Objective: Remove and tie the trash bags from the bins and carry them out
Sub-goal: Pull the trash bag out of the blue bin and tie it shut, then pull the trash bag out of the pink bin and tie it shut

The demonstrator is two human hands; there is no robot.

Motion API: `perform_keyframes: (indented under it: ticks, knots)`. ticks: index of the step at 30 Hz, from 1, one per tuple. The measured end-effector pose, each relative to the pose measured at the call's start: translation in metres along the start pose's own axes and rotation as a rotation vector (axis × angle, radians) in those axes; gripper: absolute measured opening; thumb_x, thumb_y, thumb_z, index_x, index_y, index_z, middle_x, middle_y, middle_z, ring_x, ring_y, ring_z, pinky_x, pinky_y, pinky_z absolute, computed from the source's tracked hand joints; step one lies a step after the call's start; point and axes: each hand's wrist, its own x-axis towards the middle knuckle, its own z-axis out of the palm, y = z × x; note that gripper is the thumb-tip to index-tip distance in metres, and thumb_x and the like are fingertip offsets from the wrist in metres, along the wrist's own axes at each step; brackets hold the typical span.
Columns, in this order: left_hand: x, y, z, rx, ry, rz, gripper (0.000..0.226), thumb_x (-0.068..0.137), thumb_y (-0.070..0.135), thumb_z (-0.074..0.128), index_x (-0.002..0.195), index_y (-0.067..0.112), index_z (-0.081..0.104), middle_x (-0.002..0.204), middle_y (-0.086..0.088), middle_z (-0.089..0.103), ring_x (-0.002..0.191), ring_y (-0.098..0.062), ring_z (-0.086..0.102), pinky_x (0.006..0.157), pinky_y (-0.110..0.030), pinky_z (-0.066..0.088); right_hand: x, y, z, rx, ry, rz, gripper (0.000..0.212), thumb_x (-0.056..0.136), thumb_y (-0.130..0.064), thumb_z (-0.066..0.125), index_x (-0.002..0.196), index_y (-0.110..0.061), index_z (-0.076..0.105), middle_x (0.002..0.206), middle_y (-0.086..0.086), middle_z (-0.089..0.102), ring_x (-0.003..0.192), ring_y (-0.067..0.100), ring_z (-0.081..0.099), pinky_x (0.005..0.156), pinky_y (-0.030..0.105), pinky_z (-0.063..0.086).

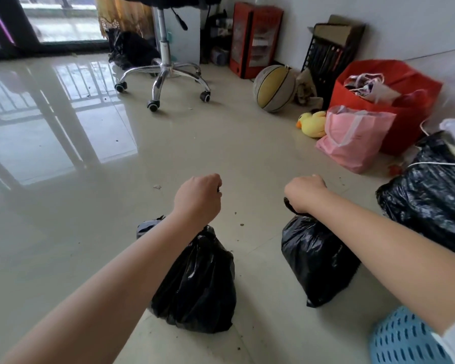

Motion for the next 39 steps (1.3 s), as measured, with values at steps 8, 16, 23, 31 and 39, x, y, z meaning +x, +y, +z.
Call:
perform_keyframes:
  ticks: [8, 16, 23, 31, 39]
  knots:
    - [-0.006, 0.005, 0.006, 0.276, 0.025, 0.070, 0.020, 0.090, -0.003, 0.040, 0.104, 0.005, 0.052, 0.094, -0.013, 0.057, 0.069, -0.023, 0.041, 0.050, -0.027, 0.027, -0.006, -0.006, -0.018, 0.583, 0.209, -0.263, 0.040, 0.089, -0.029, 0.053, 0.056, -0.012, 0.037, 0.056, 0.001, 0.036, 0.072, 0.023, 0.041, 0.048, 0.025, 0.022]
    - [0.019, 0.005, -0.043, 0.393, -0.061, 0.069, 0.022, 0.089, -0.006, 0.038, 0.105, 0.000, 0.051, 0.109, -0.018, 0.057, 0.101, -0.032, 0.056, 0.069, -0.032, 0.039, 0.002, -0.007, -0.062, 0.385, 0.266, -0.237, 0.020, 0.086, -0.026, 0.052, 0.073, -0.012, 0.048, 0.093, 0.009, 0.059, 0.098, 0.029, 0.052, 0.079, 0.033, 0.033]
    - [0.014, 0.035, -0.120, 0.366, -0.309, 0.055, 0.031, 0.085, -0.009, 0.034, 0.112, 0.002, 0.045, 0.113, -0.019, 0.053, 0.105, -0.033, 0.051, 0.080, -0.033, 0.043, -0.046, 0.024, -0.118, 0.192, 0.270, -0.241, 0.028, 0.091, -0.030, 0.043, 0.100, -0.011, 0.061, 0.113, 0.009, 0.062, 0.116, 0.028, 0.043, 0.098, 0.043, 0.028]
    - [0.019, 0.139, -0.272, 0.318, -0.390, 0.142, 0.030, 0.087, -0.004, 0.034, 0.113, 0.005, 0.045, 0.114, -0.016, 0.051, 0.108, -0.030, 0.047, 0.075, -0.028, 0.036, -0.149, 0.113, -0.217, 0.635, 0.430, -0.193, 0.032, 0.091, -0.028, 0.044, 0.085, -0.001, 0.060, 0.093, 0.015, 0.065, 0.096, 0.028, 0.053, 0.070, 0.030, 0.031]
    - [0.037, 0.281, -0.422, 0.316, -0.302, 0.379, 0.028, 0.086, -0.001, 0.038, 0.111, 0.007, 0.047, 0.111, -0.016, 0.052, 0.106, -0.032, 0.048, 0.080, -0.034, 0.041, -0.258, 0.228, -0.345, 0.669, 0.569, -0.025, 0.032, 0.090, -0.030, 0.045, 0.091, -0.003, 0.061, 0.099, 0.013, 0.065, 0.101, 0.027, 0.050, 0.078, 0.032, 0.033]
